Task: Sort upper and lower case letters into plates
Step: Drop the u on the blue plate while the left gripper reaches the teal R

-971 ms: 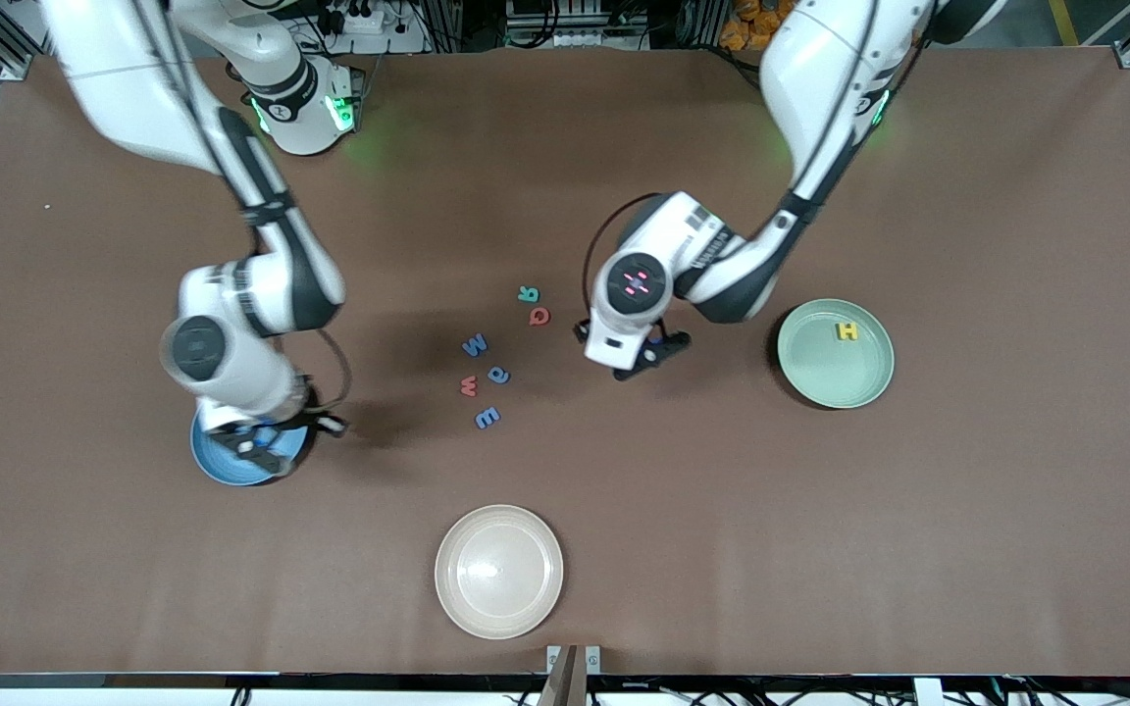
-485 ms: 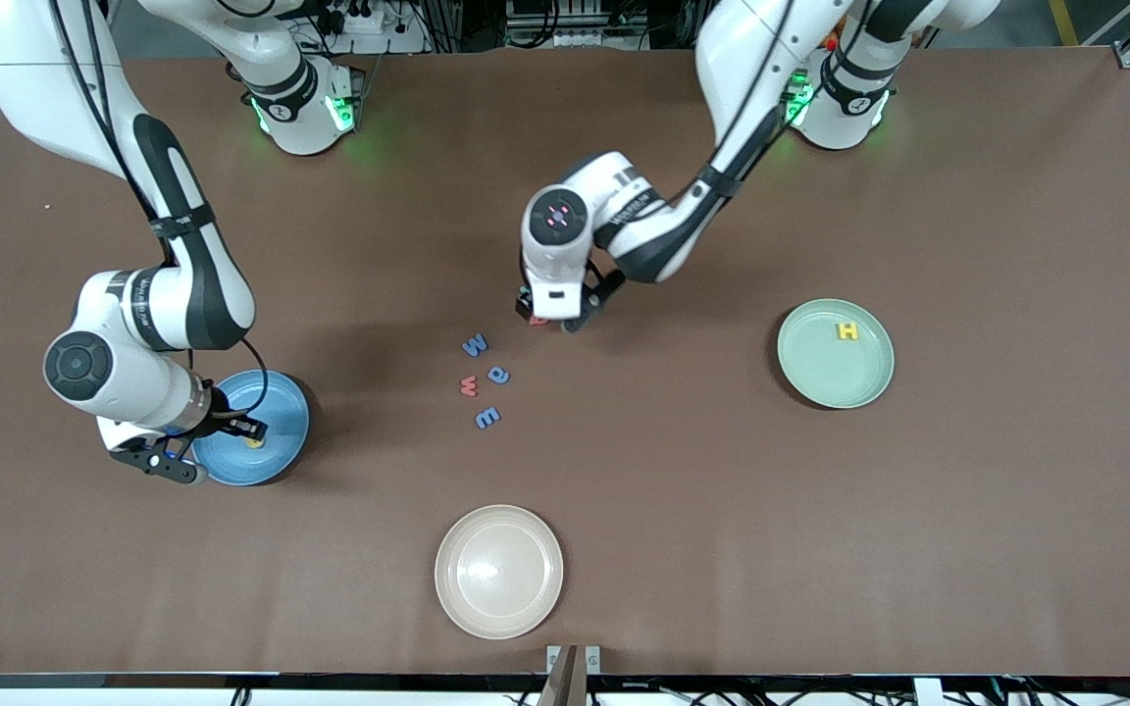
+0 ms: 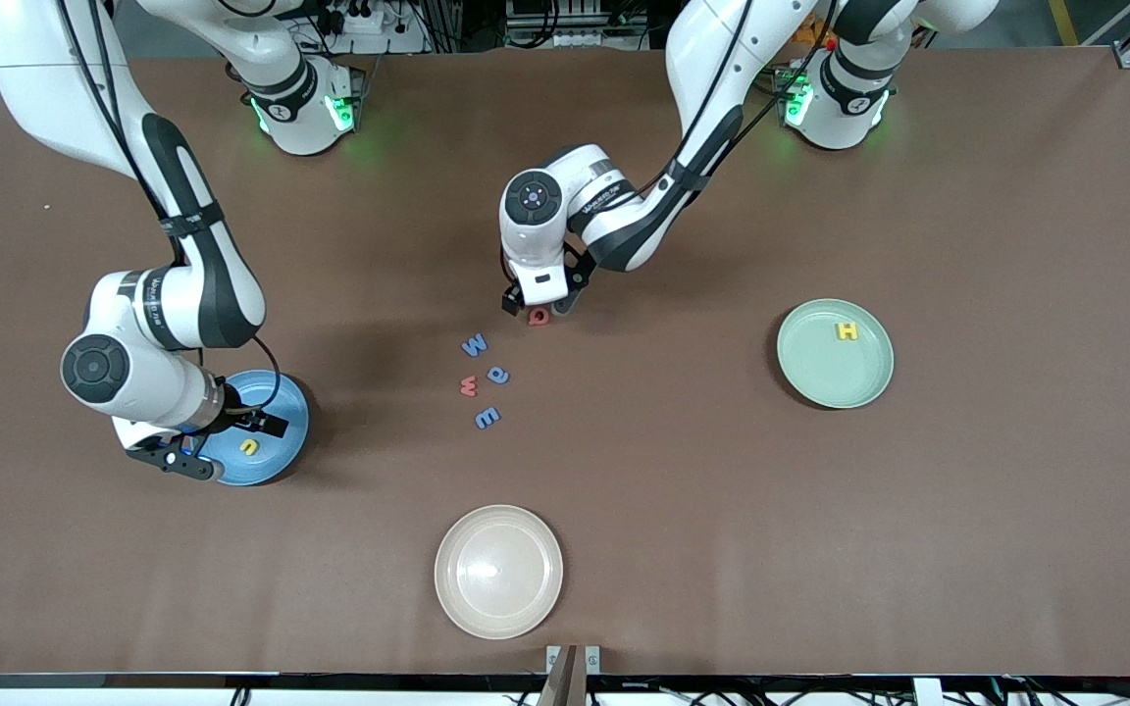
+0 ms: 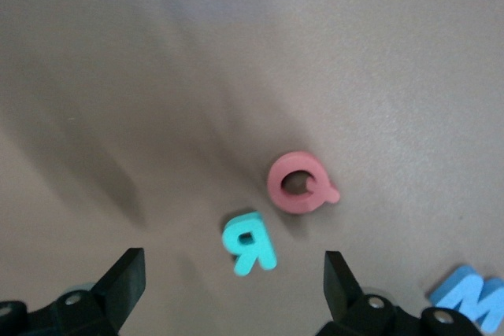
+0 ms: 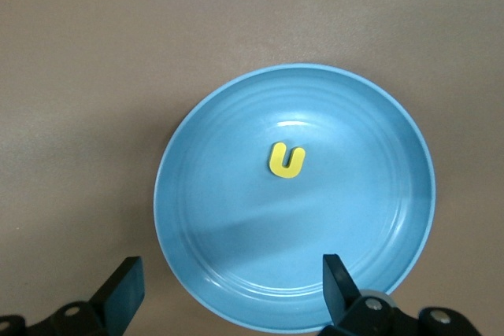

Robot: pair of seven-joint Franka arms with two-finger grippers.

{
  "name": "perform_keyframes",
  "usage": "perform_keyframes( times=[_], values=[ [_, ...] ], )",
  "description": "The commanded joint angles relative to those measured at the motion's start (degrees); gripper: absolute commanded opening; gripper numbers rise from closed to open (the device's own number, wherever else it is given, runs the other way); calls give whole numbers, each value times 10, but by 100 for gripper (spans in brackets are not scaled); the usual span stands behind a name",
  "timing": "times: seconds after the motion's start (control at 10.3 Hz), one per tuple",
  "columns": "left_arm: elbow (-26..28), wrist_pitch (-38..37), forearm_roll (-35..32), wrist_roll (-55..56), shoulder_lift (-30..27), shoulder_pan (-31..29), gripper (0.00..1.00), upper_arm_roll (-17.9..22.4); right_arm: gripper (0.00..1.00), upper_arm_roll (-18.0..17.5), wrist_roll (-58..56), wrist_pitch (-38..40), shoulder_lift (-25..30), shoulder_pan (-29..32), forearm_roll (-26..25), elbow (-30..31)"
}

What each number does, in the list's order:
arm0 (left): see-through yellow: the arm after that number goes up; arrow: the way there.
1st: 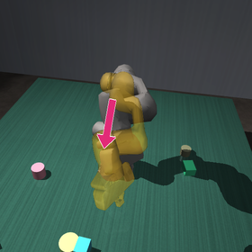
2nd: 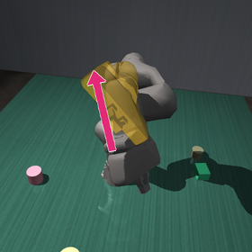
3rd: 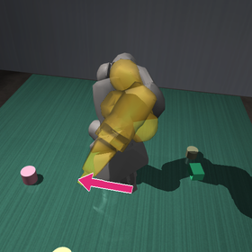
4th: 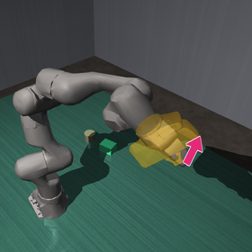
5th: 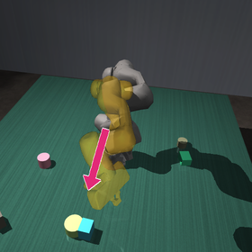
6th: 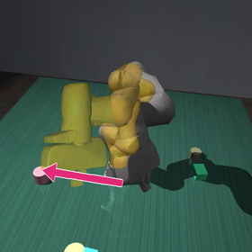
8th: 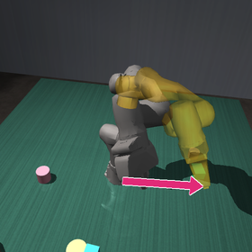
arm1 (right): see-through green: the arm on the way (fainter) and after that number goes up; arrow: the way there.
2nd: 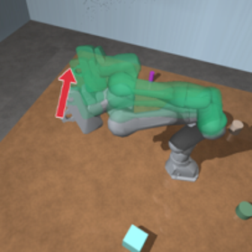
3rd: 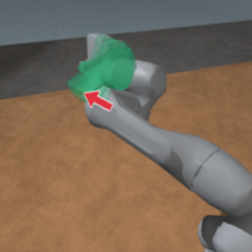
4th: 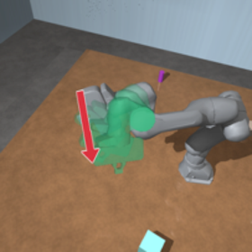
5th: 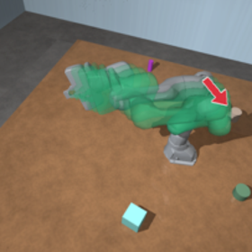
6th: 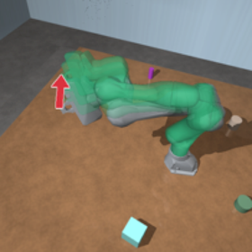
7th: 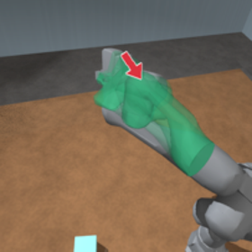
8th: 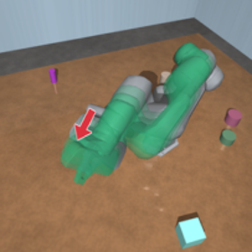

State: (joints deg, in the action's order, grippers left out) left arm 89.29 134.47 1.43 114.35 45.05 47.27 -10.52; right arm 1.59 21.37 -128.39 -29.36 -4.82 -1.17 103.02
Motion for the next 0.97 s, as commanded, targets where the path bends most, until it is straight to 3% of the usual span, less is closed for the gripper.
perform_keyframes(
  times=[0.0,0.1,0.58,0.68,0.87],
  values=[
    [-39,7,-14,39,36,57,100,48,100,-3,9,10,1,-4,-10,-1],
    [-39,7,-14,40,40,74,100,65,100,-3,9,14,2,-5,-10,-1],
    [-40,7,-14,40,40,77,100,68,100,-4,9,28,6,-11,-10,-6],
    [-39,7,-15,37,40,77,90,68,100,-4,9,31,6,-10,-10,-12],
    [-39,7,-27,31,41,75,83,69,100,-4,8,33,7,-8,-10,-15]
  ],
)
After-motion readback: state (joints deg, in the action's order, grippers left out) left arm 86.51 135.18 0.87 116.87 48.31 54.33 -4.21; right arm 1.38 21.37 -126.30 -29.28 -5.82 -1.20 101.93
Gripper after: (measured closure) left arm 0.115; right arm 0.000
